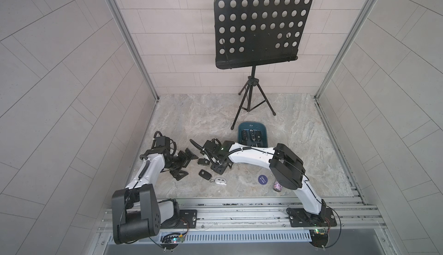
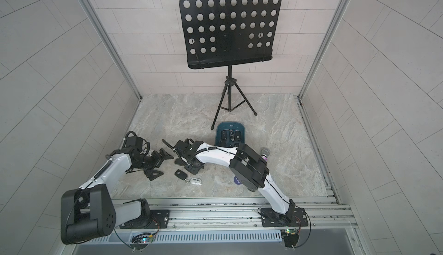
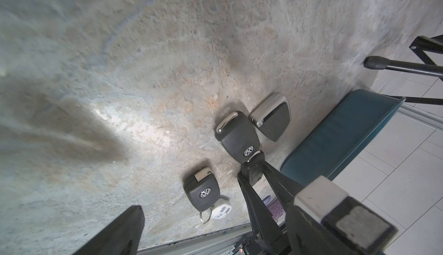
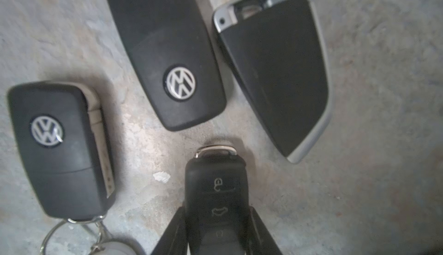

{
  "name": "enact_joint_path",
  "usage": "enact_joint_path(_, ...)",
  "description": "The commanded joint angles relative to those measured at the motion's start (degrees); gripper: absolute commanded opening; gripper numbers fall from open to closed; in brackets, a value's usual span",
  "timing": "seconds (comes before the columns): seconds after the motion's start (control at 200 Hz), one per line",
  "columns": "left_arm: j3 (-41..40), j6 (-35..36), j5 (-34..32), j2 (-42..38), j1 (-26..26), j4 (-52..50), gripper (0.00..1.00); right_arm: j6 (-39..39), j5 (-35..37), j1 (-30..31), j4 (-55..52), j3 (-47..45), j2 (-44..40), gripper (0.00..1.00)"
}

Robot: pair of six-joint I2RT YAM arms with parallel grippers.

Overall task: Place the car key into the storage box
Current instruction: Pick up the car key from the center of the board, then place the car key in the storage box.

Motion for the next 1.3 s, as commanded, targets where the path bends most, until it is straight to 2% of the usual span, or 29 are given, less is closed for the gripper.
enact_joint_path(0.0,0.02,0.69,-0.2,-1.64,0.34,-1.35,1.0,1.43,-0.68,-0.16,1.58,1.0,-4.34,0.3)
enact_joint_path(0.365,1.02,-1.72,1.73,-3.27,0.25,-0.32,1.0,7.24,-1.21,-4.77,5.77,-3.41,-15.99,0.29)
enact_joint_path(0.675,2.72,-3.62,2.29,-2.09,-1.2,2.15,1.0,15.38,0.9,-13.84,7.34,-11.83,-25.97,0.29)
enact_joint_path(0.761,3.3,-6.48,1.9,-1.95,-2.36,3.7,0.99,15.84,1.11,-16.44,7.53,-14.07,-27.23,0.29)
enact_joint_path(0.996,7.14,-9.48,-1.28,-1.09,-7.69,7.09,0.99,16.13,2.16,-23.15,7.41,-18.02,-27.56,0.29)
enact_joint_path(1.296,12.03,-8.98,-4.62,2.32,-14.59,7.24,0.99,18.12,5.86,-28.29,5.11,-14.77,-19.68,0.29)
